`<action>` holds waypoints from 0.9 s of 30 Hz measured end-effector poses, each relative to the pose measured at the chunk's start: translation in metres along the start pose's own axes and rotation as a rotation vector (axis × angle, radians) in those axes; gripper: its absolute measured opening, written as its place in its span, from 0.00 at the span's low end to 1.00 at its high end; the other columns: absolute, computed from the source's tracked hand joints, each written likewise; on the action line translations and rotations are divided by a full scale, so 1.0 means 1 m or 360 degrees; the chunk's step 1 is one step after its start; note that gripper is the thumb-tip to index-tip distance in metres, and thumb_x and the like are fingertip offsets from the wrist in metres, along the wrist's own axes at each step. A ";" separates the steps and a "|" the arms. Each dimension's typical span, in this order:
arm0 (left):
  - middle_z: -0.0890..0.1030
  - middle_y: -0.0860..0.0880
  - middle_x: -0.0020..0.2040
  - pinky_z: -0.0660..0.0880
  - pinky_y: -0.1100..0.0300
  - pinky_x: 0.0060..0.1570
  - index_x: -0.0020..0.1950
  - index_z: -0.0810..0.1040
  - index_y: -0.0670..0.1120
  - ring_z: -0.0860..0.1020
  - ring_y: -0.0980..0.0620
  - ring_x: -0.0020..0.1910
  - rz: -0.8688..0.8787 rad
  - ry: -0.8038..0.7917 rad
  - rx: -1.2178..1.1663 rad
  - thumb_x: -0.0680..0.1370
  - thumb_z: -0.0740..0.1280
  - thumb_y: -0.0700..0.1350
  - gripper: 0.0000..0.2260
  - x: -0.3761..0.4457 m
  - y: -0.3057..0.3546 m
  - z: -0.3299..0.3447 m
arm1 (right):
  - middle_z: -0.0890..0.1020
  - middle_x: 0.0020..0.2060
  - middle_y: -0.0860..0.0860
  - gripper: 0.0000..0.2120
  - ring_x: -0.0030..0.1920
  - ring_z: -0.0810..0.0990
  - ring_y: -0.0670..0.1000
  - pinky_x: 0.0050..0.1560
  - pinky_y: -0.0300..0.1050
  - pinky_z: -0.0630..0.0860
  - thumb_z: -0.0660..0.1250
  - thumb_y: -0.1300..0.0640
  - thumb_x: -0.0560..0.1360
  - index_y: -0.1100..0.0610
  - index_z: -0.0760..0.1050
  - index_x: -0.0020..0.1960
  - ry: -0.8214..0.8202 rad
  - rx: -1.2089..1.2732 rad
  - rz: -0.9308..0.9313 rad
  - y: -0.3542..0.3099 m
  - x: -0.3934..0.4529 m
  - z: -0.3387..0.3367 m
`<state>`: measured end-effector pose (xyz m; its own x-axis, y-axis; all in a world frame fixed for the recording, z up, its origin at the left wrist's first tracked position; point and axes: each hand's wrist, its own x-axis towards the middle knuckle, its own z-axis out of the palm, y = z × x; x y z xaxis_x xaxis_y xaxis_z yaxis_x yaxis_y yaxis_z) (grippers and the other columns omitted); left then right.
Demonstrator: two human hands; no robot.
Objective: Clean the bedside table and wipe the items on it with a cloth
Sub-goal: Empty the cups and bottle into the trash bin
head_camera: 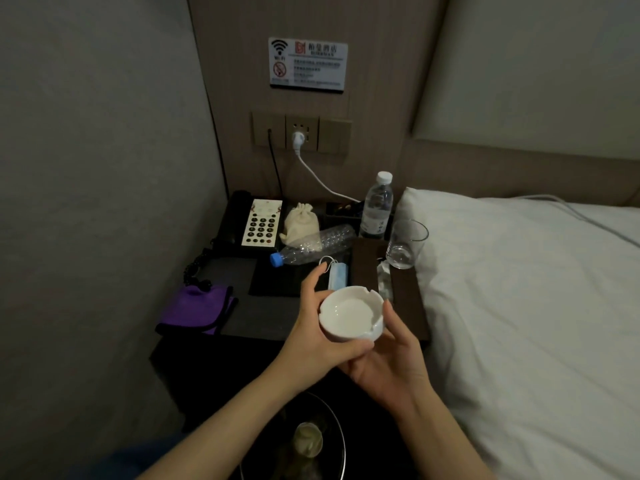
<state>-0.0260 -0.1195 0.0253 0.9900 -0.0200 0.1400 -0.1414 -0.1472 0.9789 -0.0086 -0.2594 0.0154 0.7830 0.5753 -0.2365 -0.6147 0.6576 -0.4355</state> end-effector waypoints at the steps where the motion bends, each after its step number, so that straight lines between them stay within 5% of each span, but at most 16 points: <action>1: 0.75 0.59 0.59 0.69 0.76 0.53 0.75 0.50 0.59 0.74 0.67 0.58 0.0006 0.0005 0.0013 0.64 0.80 0.40 0.52 0.000 -0.001 -0.001 | 0.79 0.62 0.61 0.24 0.60 0.79 0.61 0.59 0.55 0.76 0.67 0.46 0.73 0.62 0.80 0.61 0.0012 0.0009 0.0006 0.001 0.000 0.000; 13: 0.75 0.59 0.57 0.75 0.57 0.60 0.67 0.54 0.70 0.75 0.63 0.58 0.0020 0.0118 0.0159 0.59 0.79 0.53 0.47 -0.002 -0.007 0.011 | 0.78 0.63 0.60 0.26 0.59 0.80 0.61 0.58 0.57 0.76 0.71 0.44 0.69 0.58 0.80 0.62 0.0129 -0.0098 0.0057 -0.002 -0.004 -0.007; 18: 0.74 0.55 0.60 0.74 0.51 0.59 0.68 0.57 0.66 0.74 0.58 0.60 -0.0002 0.0237 0.0228 0.59 0.80 0.51 0.45 0.013 -0.011 0.026 | 0.74 0.67 0.62 0.34 0.65 0.75 0.65 0.60 0.67 0.72 0.66 0.36 0.70 0.58 0.75 0.67 0.0160 0.0024 0.0113 0.006 -0.007 -0.020; 27: 0.71 0.62 0.56 0.71 0.65 0.47 0.65 0.55 0.71 0.73 0.62 0.56 -0.0067 0.0468 0.0259 0.57 0.78 0.55 0.45 0.031 -0.036 0.014 | 0.80 0.60 0.62 0.33 0.59 0.80 0.64 0.61 0.66 0.71 0.63 0.36 0.69 0.56 0.74 0.66 0.0532 -0.0013 0.0285 0.031 -0.006 -0.048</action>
<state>0.0097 -0.1290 -0.0081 0.9489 0.2720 0.1598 -0.0748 -0.2983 0.9515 -0.0277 -0.2663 -0.0383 0.6517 0.4895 -0.5794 -0.7451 0.5562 -0.3681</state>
